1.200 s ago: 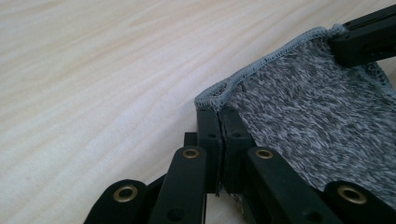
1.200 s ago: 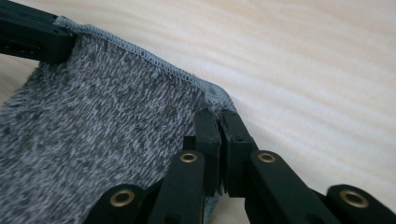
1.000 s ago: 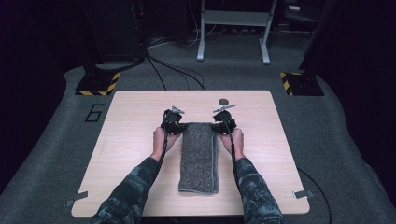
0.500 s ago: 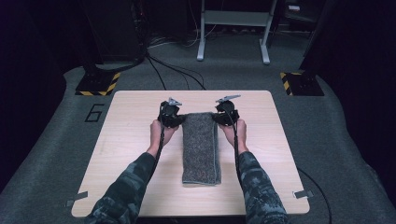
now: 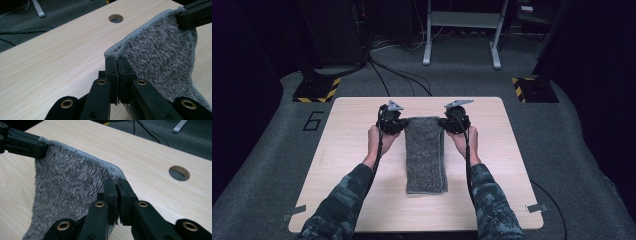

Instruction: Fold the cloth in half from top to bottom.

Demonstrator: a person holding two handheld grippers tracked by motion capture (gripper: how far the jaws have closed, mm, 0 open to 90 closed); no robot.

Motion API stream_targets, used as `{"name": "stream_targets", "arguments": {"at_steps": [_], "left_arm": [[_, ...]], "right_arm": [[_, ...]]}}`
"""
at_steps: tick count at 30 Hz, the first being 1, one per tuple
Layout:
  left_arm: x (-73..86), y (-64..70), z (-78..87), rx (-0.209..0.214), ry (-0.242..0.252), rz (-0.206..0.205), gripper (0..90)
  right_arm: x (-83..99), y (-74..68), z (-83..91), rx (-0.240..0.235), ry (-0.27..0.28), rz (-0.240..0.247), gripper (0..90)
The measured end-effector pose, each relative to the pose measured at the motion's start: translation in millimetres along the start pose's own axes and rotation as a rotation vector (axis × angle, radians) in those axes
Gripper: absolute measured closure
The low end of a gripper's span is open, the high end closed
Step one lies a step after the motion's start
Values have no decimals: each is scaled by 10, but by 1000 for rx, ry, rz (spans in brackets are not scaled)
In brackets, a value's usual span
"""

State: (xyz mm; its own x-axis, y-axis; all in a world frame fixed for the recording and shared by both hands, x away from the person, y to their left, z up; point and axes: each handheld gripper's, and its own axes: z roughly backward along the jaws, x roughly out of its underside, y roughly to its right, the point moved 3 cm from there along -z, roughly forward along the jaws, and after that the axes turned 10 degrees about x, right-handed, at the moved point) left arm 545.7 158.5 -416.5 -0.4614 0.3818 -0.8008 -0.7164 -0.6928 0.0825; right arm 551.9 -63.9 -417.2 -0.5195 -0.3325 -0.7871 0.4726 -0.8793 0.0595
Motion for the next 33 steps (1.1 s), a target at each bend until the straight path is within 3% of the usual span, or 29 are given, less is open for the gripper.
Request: {"name": "stream_targets", "arguments": {"at_steps": [7,12,33], "left_arm": [[-138,-21,194,-26,35,-38,881],[-63,78,267,1,23,-71,879],[561,434,238,92,-45,-123,869]], "right_arm": [[-136,-88,88,-2,56,-4,864],[-112,-101,146,-17,65,11,863],[606,-354,355,-84,42,95,847]]}}
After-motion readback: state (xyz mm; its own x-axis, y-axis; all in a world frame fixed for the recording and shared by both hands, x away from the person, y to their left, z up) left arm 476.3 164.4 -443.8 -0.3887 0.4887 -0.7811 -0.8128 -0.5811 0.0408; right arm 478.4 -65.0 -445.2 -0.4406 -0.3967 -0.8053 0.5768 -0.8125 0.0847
